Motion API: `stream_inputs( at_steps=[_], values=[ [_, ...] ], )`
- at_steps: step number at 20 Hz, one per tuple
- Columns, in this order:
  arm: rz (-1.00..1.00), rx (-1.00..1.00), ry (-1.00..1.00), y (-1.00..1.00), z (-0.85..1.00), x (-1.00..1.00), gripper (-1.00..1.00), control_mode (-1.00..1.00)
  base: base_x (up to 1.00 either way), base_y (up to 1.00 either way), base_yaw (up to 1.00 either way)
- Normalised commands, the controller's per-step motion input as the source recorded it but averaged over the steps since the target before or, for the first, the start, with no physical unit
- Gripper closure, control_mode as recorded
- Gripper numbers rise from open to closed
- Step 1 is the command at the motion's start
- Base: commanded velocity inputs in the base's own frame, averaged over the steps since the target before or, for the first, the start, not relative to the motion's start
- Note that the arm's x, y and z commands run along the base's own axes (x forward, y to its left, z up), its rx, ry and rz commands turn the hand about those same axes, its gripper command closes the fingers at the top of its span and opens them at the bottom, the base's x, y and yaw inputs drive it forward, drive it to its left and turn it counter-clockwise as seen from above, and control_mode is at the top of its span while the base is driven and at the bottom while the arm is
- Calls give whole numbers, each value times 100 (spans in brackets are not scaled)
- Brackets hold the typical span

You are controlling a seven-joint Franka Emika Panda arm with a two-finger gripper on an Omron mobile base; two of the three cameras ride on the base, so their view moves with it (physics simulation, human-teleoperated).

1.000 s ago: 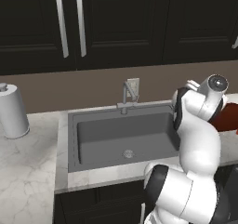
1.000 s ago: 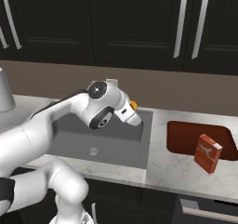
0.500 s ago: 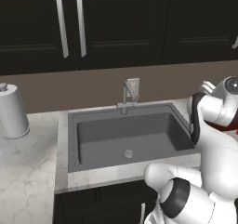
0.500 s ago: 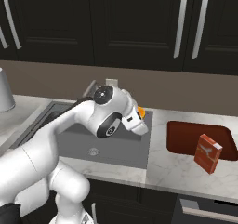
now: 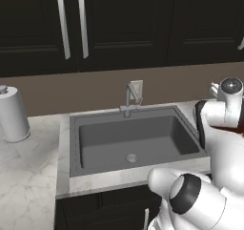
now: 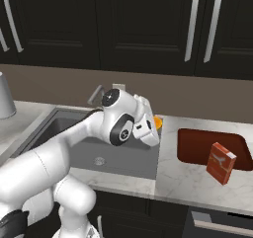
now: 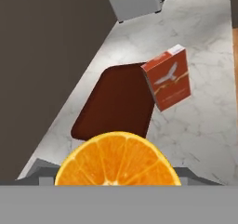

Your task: Pick up all produce items and place them in the sink. Turn on the sink faucet to wash them. Then turn the sink off and put them in the tray.

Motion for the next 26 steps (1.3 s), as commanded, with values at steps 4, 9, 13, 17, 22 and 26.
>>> stream_inputs(
  at_steps=[4,9,13,17,22,26],
  values=[
    [-8,1,2,-27,-7,3,100,-100,0,0,0],
    [-1,6,3,-25,-5,8,100,-100,0,0,0],
    [0,9,8,-25,-6,13,100,-100,0,0,0],
    [0,11,7,-26,-7,15,100,-100,0,0,0],
    [0,7,7,-18,-17,17,100,-100,0,0,0],
    [0,2,2,-16,-32,11,100,-100,0,0,0]
  ],
)
